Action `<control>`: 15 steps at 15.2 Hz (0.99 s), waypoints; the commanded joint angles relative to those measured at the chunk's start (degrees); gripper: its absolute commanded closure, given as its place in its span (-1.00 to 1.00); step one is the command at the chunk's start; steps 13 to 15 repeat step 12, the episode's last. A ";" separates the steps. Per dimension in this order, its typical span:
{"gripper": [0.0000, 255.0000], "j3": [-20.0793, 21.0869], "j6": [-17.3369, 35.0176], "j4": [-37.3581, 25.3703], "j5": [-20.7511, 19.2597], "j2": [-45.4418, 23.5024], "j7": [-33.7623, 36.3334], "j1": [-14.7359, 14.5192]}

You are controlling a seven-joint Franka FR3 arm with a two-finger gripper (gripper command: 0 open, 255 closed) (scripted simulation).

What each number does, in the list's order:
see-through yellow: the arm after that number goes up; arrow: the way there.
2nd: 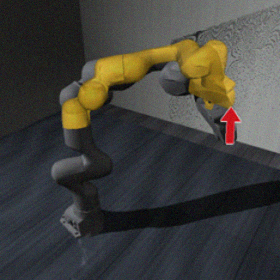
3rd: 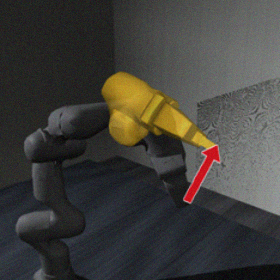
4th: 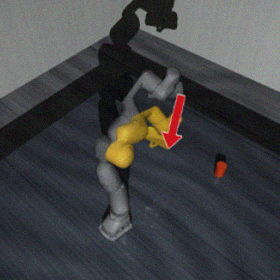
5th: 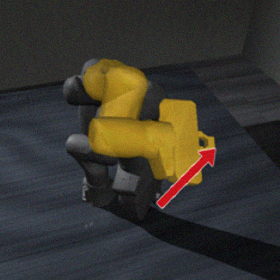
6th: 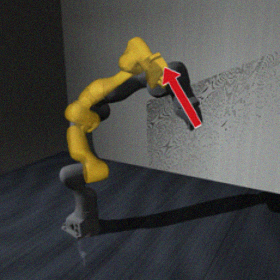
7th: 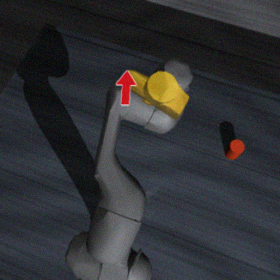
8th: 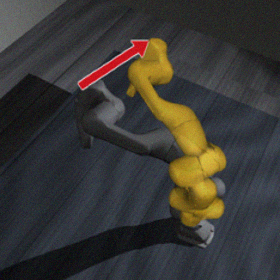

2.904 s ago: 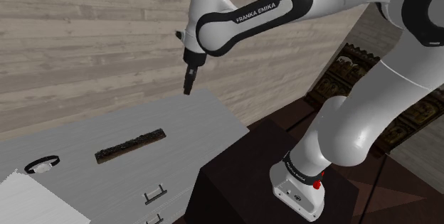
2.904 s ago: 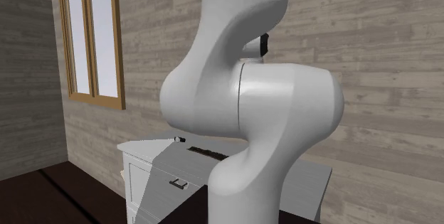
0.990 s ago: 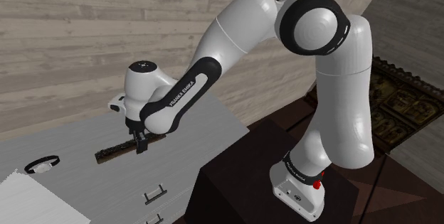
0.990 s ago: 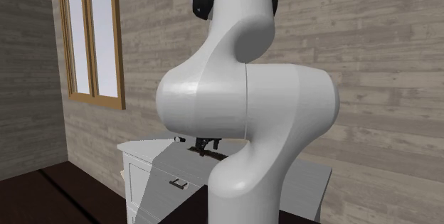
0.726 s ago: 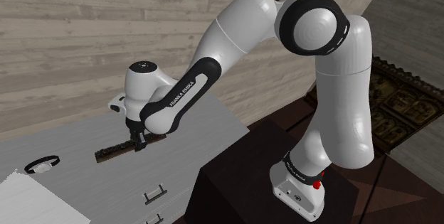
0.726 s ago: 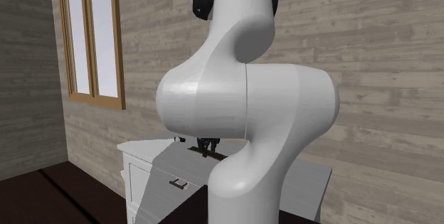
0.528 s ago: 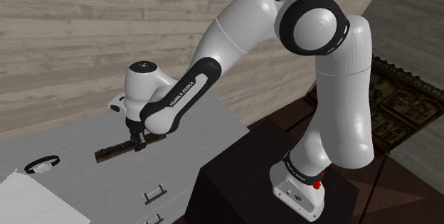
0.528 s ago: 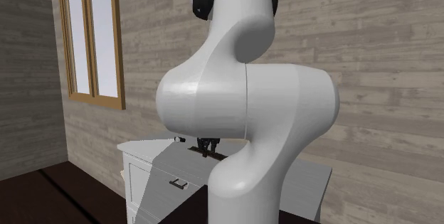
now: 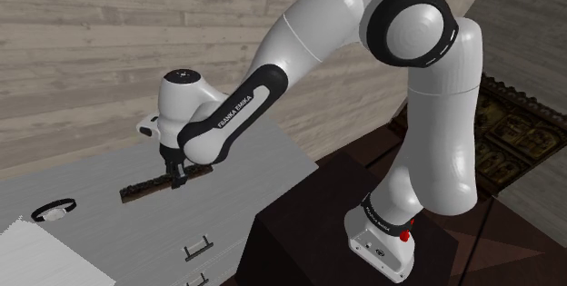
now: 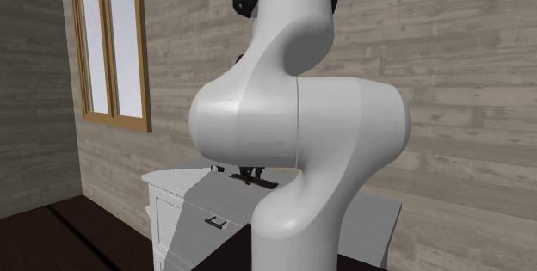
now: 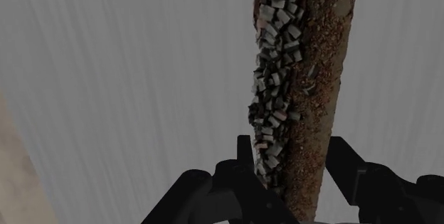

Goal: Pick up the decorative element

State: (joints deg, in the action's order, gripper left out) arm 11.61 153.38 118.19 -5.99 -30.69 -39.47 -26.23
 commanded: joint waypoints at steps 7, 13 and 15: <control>1.00 1.26 -4.42 0.69 1.39 5.13 -0.66 0.90; 1.00 1.70 -6.29 0.71 1.99 7.05 -0.99 1.24; 1.00 1.70 -6.29 0.71 1.99 7.05 -0.99 1.24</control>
